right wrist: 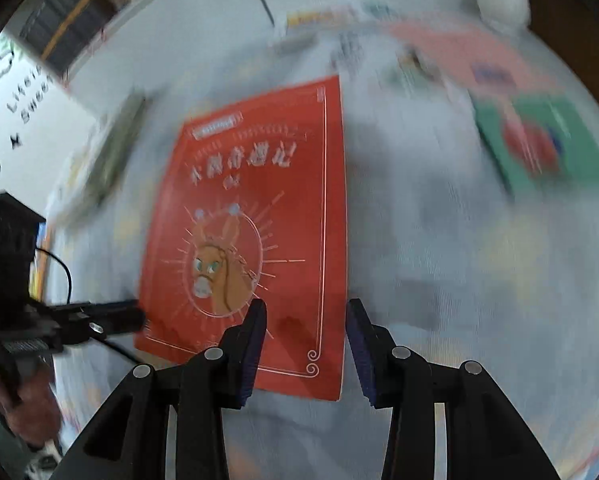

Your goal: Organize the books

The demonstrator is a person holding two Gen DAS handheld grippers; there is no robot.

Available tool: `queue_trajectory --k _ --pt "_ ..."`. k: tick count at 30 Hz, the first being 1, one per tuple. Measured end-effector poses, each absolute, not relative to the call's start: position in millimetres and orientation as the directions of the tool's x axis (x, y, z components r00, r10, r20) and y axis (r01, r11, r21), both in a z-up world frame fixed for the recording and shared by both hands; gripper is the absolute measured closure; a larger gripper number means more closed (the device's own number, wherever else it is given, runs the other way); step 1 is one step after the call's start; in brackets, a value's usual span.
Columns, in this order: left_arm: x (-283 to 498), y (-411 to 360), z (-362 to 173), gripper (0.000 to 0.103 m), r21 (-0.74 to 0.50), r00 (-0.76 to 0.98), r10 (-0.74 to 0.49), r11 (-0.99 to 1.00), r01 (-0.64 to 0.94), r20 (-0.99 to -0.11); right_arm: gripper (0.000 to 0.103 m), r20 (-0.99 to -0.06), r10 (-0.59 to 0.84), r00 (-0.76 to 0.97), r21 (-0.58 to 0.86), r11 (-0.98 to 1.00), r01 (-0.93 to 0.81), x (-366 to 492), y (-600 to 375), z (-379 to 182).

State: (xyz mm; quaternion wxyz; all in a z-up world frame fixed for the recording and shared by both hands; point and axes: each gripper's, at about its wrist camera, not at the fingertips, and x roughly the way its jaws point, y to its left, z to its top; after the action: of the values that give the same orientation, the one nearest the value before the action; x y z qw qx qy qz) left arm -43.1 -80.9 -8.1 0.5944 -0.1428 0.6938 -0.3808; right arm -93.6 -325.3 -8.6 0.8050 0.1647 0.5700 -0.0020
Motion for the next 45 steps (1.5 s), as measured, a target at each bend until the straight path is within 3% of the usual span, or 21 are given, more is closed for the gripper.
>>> queue_trajectory --k 1,5,12,16,19,21,23,28,31,35,39,42,45 --pt "-56 -75 -14 0.076 -0.728 -0.292 -0.668 0.65 0.218 -0.684 0.061 -0.927 0.173 0.332 0.239 0.956 0.168 -115 -322 -11" --pt "-75 -64 -13 0.077 -0.716 -0.224 -0.681 0.674 0.181 -0.697 0.062 -0.921 0.224 0.319 0.29 0.941 0.176 -151 -326 -10" --pt "-78 -84 -7 0.078 -0.697 -0.163 -0.679 0.68 0.227 -0.716 0.061 -0.891 0.24 0.385 0.353 0.901 0.254 -162 -329 -12" --pt "-70 -86 -7 0.078 -0.813 -0.196 -0.789 0.568 0.129 -0.582 0.061 -0.867 0.254 0.429 0.392 0.879 0.271 -158 -334 -18" --pt "-71 -102 3 0.079 -0.815 -0.192 -0.792 0.558 0.157 -0.58 0.061 -0.835 0.304 0.458 0.469 0.829 0.305 -166 -343 -21" --pt "-68 -116 6 0.094 -0.767 -0.164 -0.751 0.61 0.199 -0.64 0.061 -0.818 0.329 0.472 0.504 0.805 0.314 -173 -346 -21" --pt "-65 -117 5 0.095 -0.761 -0.148 -0.748 0.622 0.185 -0.647 0.06 -0.8 0.357 0.482 0.543 0.773 0.328 -175 -349 -23" --pt "-54 -101 9 0.095 -0.885 -0.159 -0.872 0.465 0.033 -0.464 0.045 -0.653 0.53 0.541 0.754 0.52 0.401 -192 -377 -38" --pt "-50 -96 10 0.095 -0.911 -0.157 -0.902 0.411 -0.023 -0.403 0.044 -0.544 0.6 0.587 0.839 0.36 0.409 -198 -388 -53" --pt "-49 -93 7 0.095 -0.921 -0.161 -0.914 0.385 -0.063 -0.371 0.044 -0.462 0.644 0.609 0.885 0.288 0.367 -179 -379 -62" --pt "-49 -82 8 0.095 -0.9 -0.133 -0.896 0.434 -0.047 -0.425 0.053 -0.42 0.69 0.589 0.903 0.253 0.347 -153 -357 -64" --pt "-48 -71 27 0.095 -0.831 -0.066 -0.829 0.551 0.082 -0.556 0.064 -0.486 0.656 0.577 0.874 0.38 0.305 -149 -342 -41" --pt "-51 -63 49 0.095 -0.774 -0.008 -0.79 0.6 0.202 -0.614 0.064 -0.585 0.604 0.542 0.794 0.563 0.229 -145 -320 -5"
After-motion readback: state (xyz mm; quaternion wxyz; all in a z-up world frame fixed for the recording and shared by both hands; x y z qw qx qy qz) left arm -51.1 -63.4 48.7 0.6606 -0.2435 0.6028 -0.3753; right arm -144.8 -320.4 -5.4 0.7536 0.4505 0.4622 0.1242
